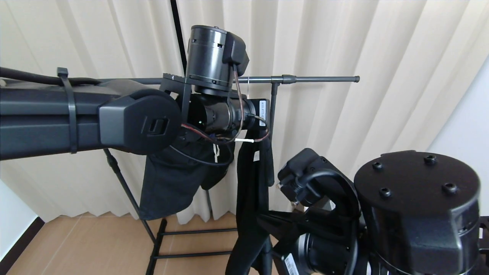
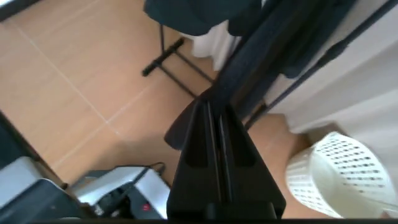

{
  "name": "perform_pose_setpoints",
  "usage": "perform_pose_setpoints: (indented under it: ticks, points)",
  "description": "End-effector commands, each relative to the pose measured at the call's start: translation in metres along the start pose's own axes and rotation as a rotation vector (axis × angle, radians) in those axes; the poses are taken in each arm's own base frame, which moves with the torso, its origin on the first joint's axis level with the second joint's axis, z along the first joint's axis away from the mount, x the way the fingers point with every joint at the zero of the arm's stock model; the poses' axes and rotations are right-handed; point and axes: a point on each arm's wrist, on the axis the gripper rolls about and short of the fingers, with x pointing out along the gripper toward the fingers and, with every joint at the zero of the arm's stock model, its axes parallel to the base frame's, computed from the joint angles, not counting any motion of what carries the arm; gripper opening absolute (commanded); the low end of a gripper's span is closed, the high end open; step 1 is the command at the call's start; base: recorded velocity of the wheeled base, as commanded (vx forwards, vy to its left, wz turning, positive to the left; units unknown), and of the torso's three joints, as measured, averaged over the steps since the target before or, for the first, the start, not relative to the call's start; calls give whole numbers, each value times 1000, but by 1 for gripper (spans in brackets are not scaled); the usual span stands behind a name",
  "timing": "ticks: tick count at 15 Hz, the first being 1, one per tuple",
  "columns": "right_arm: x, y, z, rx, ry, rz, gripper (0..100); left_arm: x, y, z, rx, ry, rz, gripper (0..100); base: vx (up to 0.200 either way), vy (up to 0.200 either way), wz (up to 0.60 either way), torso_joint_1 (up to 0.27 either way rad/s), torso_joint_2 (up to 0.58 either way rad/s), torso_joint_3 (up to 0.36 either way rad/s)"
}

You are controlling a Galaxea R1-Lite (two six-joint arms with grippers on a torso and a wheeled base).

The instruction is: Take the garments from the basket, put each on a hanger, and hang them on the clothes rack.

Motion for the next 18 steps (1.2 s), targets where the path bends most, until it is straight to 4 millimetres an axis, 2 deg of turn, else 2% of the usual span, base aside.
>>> perform_pose_setpoints:
  ticks: [1,5,7,8,10,11,13,16,17,18]
  points:
    - [11,14,5,55,-15,54,0,5,-5,-5,4,12,-8,0,0,0,0,0,0,0]
    - [4,12,11,88,-69,75,0,1,-8,-4,9,15,-17,0,0,0,0,0,0,0]
    - [1,-14,5,-43,38,-25,0,-9,-4,-3,25,66,5,0,0,0,0,0,0,0]
    - [0,-19,4,-61,52,-39,0,-10,-2,-4,26,77,12,0,0,0,0,0,0,0]
    - [-5,-54,7,-97,103,-170,0,-21,9,-8,43,180,59,0,0,0,0,0,0,0]
    - [-4,-64,8,-111,108,-220,0,-25,12,-10,51,215,69,0,0,0,0,0,0,0]
    - [5,-97,10,-130,131,-407,0,-42,18,-23,80,333,93,0,0,0,0,0,0,0]
    - [19,-109,16,-101,106,-487,0,-64,23,-41,178,401,82,0,0,0,0,0,0,0]
    - [33,-111,20,-73,52,-498,0,-73,19,-60,232,458,53,0,0,0,0,0,0,0]
    - [38,-112,20,-59,38,-498,0,-74,16,-67,241,479,44,0,0,0,0,0,0,0]
